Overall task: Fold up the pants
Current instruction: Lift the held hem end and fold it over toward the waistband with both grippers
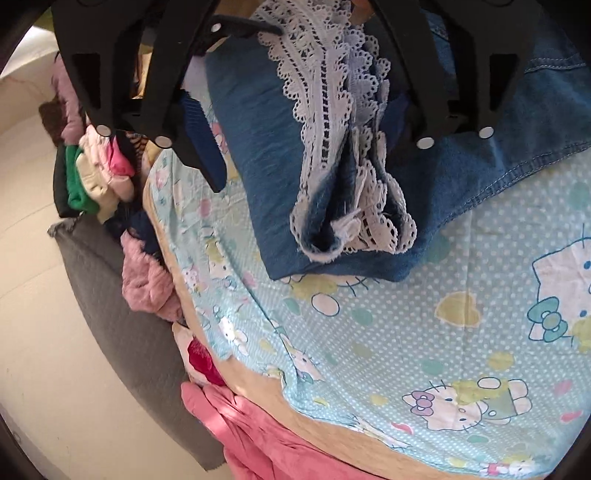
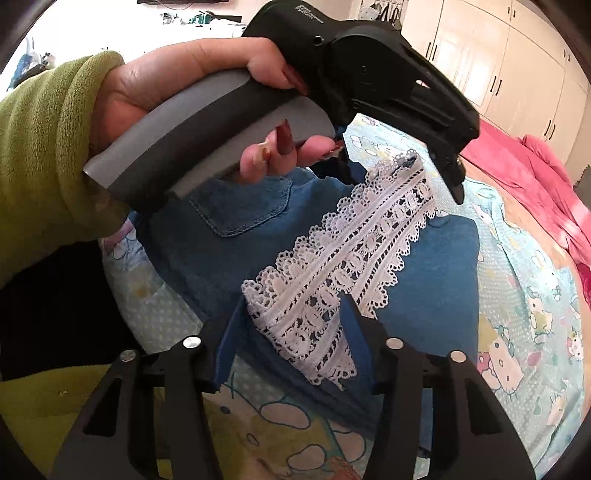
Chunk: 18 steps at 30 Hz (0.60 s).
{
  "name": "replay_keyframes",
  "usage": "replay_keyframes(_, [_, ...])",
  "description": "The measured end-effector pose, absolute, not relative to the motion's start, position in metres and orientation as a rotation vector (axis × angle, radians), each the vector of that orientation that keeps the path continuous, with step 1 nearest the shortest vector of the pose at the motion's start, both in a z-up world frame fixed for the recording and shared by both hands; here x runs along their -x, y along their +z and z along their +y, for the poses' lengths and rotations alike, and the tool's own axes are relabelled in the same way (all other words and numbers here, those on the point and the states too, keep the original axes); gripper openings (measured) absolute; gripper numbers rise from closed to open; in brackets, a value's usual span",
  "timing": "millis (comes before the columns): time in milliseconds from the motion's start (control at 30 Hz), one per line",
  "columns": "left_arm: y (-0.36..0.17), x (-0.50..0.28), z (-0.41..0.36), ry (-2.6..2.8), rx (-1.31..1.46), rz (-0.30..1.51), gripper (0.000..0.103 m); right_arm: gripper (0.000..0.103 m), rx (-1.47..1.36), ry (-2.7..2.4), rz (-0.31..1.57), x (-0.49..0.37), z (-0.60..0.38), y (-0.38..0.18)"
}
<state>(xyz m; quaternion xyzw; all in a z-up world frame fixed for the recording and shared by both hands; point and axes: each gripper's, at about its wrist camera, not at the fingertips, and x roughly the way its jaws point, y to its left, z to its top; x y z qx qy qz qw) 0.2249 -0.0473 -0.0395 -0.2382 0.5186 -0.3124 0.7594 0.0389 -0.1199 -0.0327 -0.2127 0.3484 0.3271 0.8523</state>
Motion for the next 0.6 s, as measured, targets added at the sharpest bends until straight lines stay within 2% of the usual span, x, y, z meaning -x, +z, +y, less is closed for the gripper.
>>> replay_keyframes(67, [-0.038,-0.227,-0.050,-0.630,0.472,1.126,0.070,0.033,0.451,0.705,0.734,-0.041,-0.118,-0.034])
replay_keyframes(133, [-0.040,-0.229,-0.052,-0.572,0.423,1.137,0.068,0.025,0.437,0.718,0.738,-0.042,-0.119,-0.035])
replay_keyframes(167, [-0.043,-0.231,-0.053,-0.547,0.409,1.144,0.059,0.020,0.415,0.720,0.742,-0.045,-0.122,-0.034])
replay_keyframes(200, [-0.045,-0.233,-0.054,-0.528,0.399,1.150,0.044,0.019,0.396,0.724,0.747,-0.047,-0.127,-0.031])
replay_keyframes(233, [-0.047,-0.235,-0.052,-0.516,0.394,1.153,0.036,0.018,0.367,0.733,0.755,-0.050,-0.132,-0.029])
replay_keyframes(267, [-0.049,-0.236,-0.051,-0.502,0.388,1.154,0.023,0.017,0.335,0.743,0.764,-0.053,-0.136,-0.027])
replay_keyframes(300, [-0.051,-0.237,-0.050,-0.499,0.392,1.155,0.014,0.017,0.289,0.757,0.776,-0.057,-0.142,-0.026])
replay_keyframes(467, [-0.043,-0.228,-0.028,-0.526,0.478,1.109,0.011,0.016,0.103,0.831,0.788,-0.071,-0.168,-0.013])
replay_keyframes(600, [-0.030,-0.220,-0.012,-0.528,0.505,1.058,0.011,0.016,0.135,0.867,0.737,-0.066,-0.163,-0.005])
